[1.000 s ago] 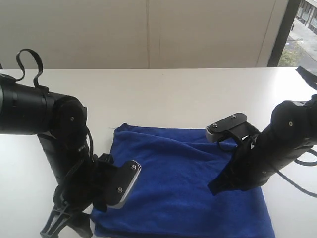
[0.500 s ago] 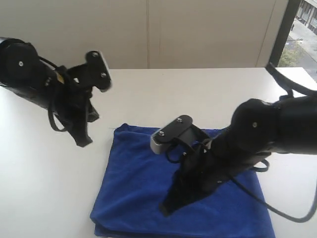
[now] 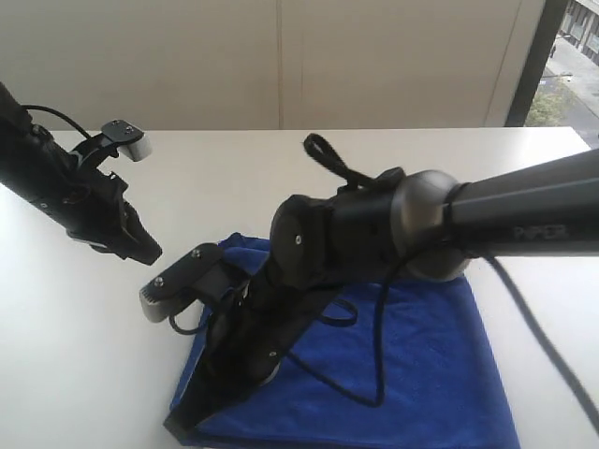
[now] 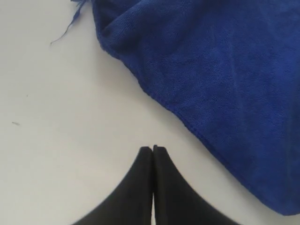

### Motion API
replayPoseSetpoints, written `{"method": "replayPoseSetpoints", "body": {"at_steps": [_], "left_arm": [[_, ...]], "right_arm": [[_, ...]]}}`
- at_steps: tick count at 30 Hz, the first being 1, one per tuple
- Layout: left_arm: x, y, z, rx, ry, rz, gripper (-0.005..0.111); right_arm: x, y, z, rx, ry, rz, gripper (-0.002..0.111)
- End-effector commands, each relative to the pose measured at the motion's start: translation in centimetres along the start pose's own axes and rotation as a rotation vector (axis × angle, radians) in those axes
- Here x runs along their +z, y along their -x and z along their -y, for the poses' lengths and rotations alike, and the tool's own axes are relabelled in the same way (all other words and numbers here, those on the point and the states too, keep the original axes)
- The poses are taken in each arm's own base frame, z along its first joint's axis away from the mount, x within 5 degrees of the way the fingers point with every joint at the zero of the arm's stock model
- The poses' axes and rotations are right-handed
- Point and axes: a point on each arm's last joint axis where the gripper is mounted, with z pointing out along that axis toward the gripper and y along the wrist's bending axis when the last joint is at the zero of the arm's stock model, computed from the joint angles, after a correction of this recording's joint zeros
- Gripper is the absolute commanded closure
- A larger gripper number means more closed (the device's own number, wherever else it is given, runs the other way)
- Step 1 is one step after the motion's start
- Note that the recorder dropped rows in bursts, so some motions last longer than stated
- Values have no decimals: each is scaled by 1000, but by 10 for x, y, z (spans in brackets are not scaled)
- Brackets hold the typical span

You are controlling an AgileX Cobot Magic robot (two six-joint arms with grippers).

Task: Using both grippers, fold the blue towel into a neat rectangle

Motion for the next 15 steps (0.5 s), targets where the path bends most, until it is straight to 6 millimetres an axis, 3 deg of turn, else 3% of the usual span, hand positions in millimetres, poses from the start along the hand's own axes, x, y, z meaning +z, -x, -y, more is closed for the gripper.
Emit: {"method": "replayPoseSetpoints", "body": {"at_steps": [1, 15], "left_arm": [[-2, 3, 2, 8, -26, 29, 107], [-2, 4, 1, 13, -19, 40, 107]], "right_arm": [[16, -2, 4, -27, -13, -30, 108], [25, -18, -15, -118, 55, -205, 108]]}}
